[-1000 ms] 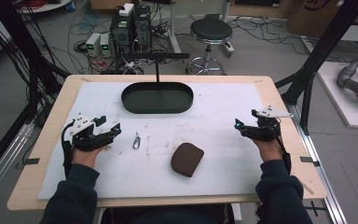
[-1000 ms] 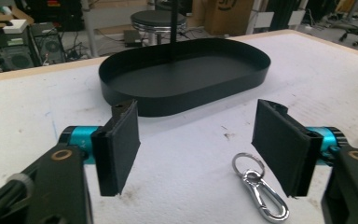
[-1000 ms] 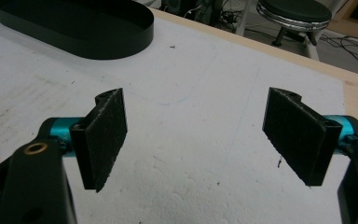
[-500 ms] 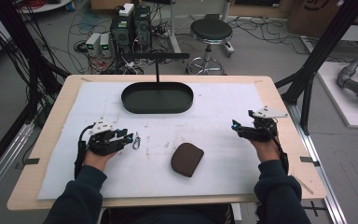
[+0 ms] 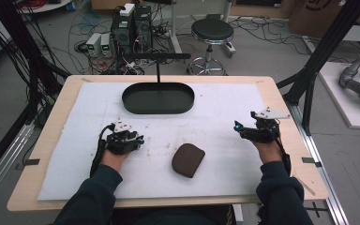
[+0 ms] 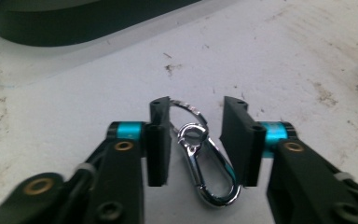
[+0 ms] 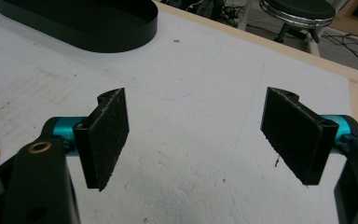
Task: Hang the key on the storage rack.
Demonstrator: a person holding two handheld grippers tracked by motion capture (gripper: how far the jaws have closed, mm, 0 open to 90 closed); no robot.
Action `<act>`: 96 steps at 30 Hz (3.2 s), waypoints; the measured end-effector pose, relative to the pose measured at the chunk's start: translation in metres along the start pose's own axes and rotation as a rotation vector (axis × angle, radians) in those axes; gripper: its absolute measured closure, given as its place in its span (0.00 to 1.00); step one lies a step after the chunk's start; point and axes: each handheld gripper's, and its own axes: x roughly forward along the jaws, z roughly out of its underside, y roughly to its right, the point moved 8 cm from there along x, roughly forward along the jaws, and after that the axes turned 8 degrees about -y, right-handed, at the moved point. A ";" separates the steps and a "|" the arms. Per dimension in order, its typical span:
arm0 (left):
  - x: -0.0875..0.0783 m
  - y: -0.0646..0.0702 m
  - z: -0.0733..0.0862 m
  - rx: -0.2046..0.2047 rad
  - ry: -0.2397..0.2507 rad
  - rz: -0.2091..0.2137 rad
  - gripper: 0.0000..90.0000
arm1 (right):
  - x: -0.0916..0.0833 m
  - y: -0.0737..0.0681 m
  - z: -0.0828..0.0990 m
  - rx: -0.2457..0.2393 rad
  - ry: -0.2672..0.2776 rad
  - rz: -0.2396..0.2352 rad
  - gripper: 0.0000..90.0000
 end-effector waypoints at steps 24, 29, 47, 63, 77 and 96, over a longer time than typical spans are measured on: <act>0.004 -0.010 0.005 0.012 -0.026 0.003 0.93 | 0.000 -0.001 0.001 -0.008 -0.009 0.000 0.27; 0.005 -0.012 0.005 0.000 -0.021 0.016 0.94 | 0.000 -0.001 0.002 -0.008 -0.012 -0.001 0.27; 0.011 -0.013 -0.003 0.003 0.010 0.006 0.95 | 0.001 -0.003 0.002 -0.011 -0.019 -0.006 0.28; 0.006 -0.013 -0.007 0.000 0.044 0.026 1.00 | 0.002 -0.002 0.003 -0.009 -0.020 -0.010 0.28; 0.001 -0.021 -0.030 0.237 0.090 0.060 0.77 | 0.002 -0.002 0.002 -0.005 -0.019 -0.015 0.28; 0.020 -0.018 -0.018 0.179 -0.040 0.185 0.93 | 0.001 -0.001 0.003 -0.005 -0.020 -0.014 0.28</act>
